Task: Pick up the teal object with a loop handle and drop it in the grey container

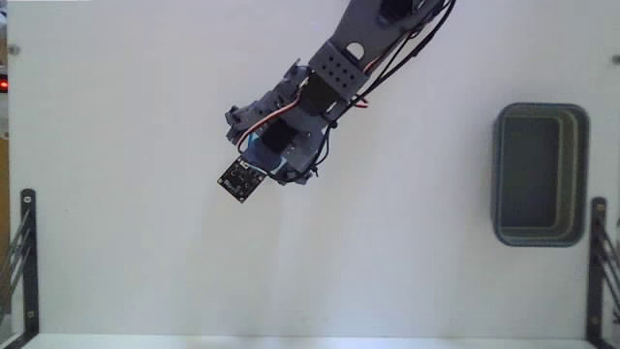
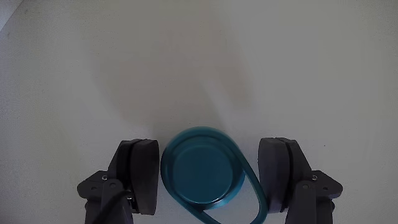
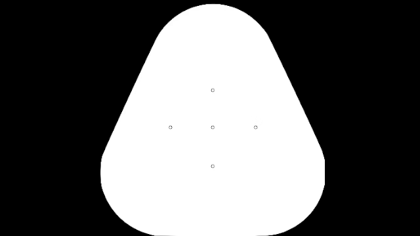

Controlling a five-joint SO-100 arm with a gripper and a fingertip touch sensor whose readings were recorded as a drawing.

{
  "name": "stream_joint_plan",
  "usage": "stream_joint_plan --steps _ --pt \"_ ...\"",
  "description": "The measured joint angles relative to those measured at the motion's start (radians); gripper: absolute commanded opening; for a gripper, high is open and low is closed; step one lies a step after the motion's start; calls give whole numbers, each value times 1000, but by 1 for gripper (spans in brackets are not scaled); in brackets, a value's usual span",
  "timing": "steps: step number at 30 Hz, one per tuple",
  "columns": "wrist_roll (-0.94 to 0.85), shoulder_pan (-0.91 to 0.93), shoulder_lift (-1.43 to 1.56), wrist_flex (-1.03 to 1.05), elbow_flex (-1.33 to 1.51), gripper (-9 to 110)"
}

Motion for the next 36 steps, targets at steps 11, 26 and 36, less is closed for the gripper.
stream_joint_plan --steps 11,26,36 --pt "0 0 0 0 0 93" --pt "0 0 0 0 0 89" --pt "0 0 0 0 0 87"
